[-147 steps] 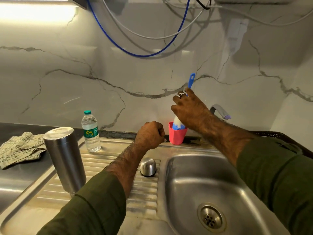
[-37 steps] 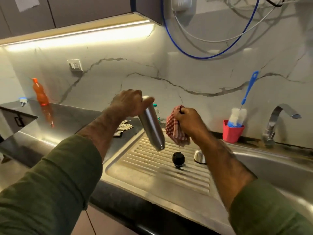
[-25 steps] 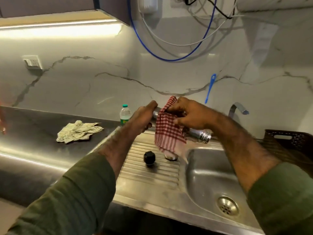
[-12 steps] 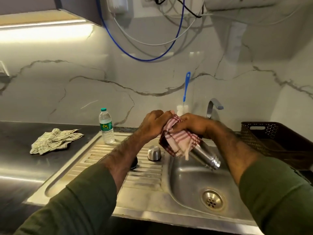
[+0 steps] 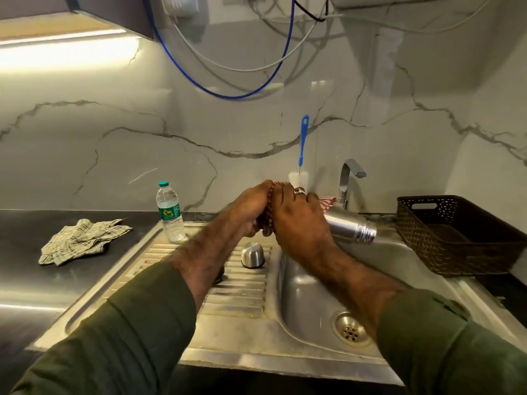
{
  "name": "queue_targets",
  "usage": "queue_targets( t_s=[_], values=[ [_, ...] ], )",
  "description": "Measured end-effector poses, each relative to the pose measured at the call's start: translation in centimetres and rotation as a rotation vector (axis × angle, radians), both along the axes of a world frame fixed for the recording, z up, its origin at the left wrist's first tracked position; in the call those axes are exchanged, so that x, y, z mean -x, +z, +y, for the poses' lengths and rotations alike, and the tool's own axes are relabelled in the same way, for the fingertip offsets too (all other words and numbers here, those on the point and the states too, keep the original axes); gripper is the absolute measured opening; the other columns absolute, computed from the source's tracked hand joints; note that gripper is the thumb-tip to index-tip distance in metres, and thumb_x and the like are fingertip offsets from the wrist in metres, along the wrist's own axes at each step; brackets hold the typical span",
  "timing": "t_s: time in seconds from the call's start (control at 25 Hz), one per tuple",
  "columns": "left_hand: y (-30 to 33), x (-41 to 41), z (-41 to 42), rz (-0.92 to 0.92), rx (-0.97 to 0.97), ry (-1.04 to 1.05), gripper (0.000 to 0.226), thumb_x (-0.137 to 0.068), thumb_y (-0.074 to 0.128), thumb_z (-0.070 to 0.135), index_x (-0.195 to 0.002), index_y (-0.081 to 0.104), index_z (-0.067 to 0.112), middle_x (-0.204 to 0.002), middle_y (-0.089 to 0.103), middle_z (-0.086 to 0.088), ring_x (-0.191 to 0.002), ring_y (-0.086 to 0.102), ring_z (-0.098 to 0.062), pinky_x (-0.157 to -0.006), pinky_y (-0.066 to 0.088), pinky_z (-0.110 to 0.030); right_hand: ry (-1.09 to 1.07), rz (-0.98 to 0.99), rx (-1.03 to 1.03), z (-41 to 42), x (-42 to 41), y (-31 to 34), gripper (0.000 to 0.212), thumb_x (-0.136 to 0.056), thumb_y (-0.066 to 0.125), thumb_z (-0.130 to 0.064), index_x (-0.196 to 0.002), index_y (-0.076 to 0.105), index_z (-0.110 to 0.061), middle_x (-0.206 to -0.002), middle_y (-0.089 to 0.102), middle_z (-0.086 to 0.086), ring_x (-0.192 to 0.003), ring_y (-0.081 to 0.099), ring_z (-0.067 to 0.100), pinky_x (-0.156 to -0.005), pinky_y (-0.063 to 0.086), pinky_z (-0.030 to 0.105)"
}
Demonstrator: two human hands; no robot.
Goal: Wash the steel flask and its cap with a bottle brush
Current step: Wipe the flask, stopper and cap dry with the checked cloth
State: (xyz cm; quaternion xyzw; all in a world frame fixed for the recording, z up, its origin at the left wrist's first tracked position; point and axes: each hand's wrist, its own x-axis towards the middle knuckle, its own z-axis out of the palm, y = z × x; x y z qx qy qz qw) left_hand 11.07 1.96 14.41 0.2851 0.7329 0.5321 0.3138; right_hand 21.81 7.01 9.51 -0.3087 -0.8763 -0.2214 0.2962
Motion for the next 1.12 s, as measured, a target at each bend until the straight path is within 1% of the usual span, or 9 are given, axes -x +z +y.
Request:
queue_targets(
  t_s=[0.08, 0.2, 0.36, 0.44, 0.52, 0.64, 0.76, 0.88, 1.12],
  values=[
    [-0.3, 0.4, 0.0, 0.001, -0.022, -0.003, 0.055, -0.103, 0.047, 0.06, -0.101, 0.07, 0.01, -0.069, 0.066, -0.005, -0.052, 0.06, -0.016, -0.035, 0.036, -0.017, 0.005, 0.01, -0.02, 0.0, 0.3, -0.3, 0.082, -0.082, 0.08, -0.033, -0.144, 0.037, -0.003, -0.127, 0.059, 0.018, -0.106, 0.066, 0.033, -0.1, 0.053, 0.052],
    [-0.7, 1.6, 0.2, 0.195, -0.077, 0.037, 0.062, -0.096, 0.053, 0.069, -0.108, 0.074, 0.012, -0.079, 0.071, -0.002, -0.07, 0.067, -0.018, -0.044, 0.05, -0.025, 0.064, 0.104, 0.169, 0.3, 0.5, 2.9, 0.065, -0.073, 0.08, -0.053, -0.12, 0.056, -0.015, -0.099, 0.067, 0.001, -0.083, 0.068, 0.02, -0.076, 0.058, 0.039],
    [0.4, 3.0, -0.6, 0.702, -0.221, -0.052, 0.067, -0.094, 0.062, 0.067, -0.076, 0.071, 0.004, -0.064, 0.061, 0.0, -0.062, 0.056, -0.011, -0.06, 0.046, -0.031, 0.517, 0.275, 1.368, 2.7, -1.4, 5.3, 0.038, -0.068, 0.088, -0.022, -0.103, 0.073, -0.016, -0.091, 0.078, 0.003, -0.084, 0.076, 0.021, -0.085, 0.062, 0.043],
    [1.1, 2.8, -1.1, 0.754, -0.265, -0.162, 0.065, -0.092, 0.063, 0.066, -0.073, 0.072, 0.005, -0.063, 0.061, -0.003, -0.057, 0.053, -0.008, -0.059, 0.045, -0.025, 0.712, 0.423, 1.9, 3.0, -2.1, 3.6, 0.046, -0.068, 0.083, -0.005, -0.112, 0.068, -0.006, -0.097, 0.076, 0.014, -0.088, 0.074, 0.03, -0.087, 0.06, 0.045],
    [1.3, 2.5, -0.9, 0.685, -0.227, -0.205, 0.061, -0.09, 0.065, 0.066, -0.073, 0.075, 0.009, -0.066, 0.068, -0.006, -0.058, 0.058, -0.008, -0.062, 0.051, -0.028, 0.782, 0.554, 2.096, 3.1, -2.4, 2.3, 0.058, -0.063, 0.085, -0.003, -0.117, 0.063, -0.003, -0.095, 0.074, 0.017, -0.087, 0.072, 0.031, -0.083, 0.06, 0.046],
    [0.6, 3.8, 0.0, 0.472, -0.148, -0.053, 0.052, -0.085, 0.072, 0.064, -0.08, 0.078, 0.013, -0.069, 0.072, 0.0, -0.066, 0.066, -0.014, -0.065, 0.055, -0.032, 0.57, 0.291, 1.821, 2.6, -2.2, 3.1, 0.059, -0.068, 0.091, -0.013, -0.12, 0.063, -0.009, -0.102, 0.076, 0.013, -0.089, 0.074, 0.03, -0.089, 0.062, 0.048],
    [0.1, 5.7, 0.6, 0.288, -0.132, 0.113, 0.056, -0.073, 0.075, 0.069, -0.096, 0.072, 0.018, -0.093, 0.078, -0.005, -0.089, 0.074, -0.024, -0.088, 0.063, -0.042, 0.198, 0.151, 1.011, 0.7, -0.9, 3.3, 0.06, -0.072, 0.09, -0.029, -0.121, 0.057, -0.02, -0.101, 0.073, 0.004, -0.081, 0.074, 0.02, -0.073, 0.066, 0.041],
    [0.8, 6.8, 0.6, 0.169, -0.173, 0.223, 0.057, -0.079, 0.076, 0.063, -0.107, 0.065, 0.015, -0.101, 0.073, -0.009, -0.093, 0.071, -0.024, -0.086, 0.062, -0.039, 0.013, 0.04, 0.327, -0.8, -1.0, 1.2, 0.078, -0.081, 0.083, -0.037, -0.141, 0.038, -0.013, -0.128, 0.06, 0.012, -0.101, 0.066, 0.025, -0.087, 0.059, 0.043],
    [-0.3, 9.2, -1.6, -0.046, -0.226, 0.234, 0.045, -0.084, 0.074, 0.053, -0.104, 0.064, 0.014, -0.101, 0.062, -0.009, -0.081, 0.057, -0.019, -0.058, 0.047, -0.028, 0.049, -0.038, 0.303, 3.0, -4.1, 0.8, 0.084, -0.083, 0.08, -0.046, -0.146, 0.033, -0.019, -0.137, 0.06, 0.01, -0.112, 0.066, 0.028, -0.094, 0.058, 0.045]
  ],
)
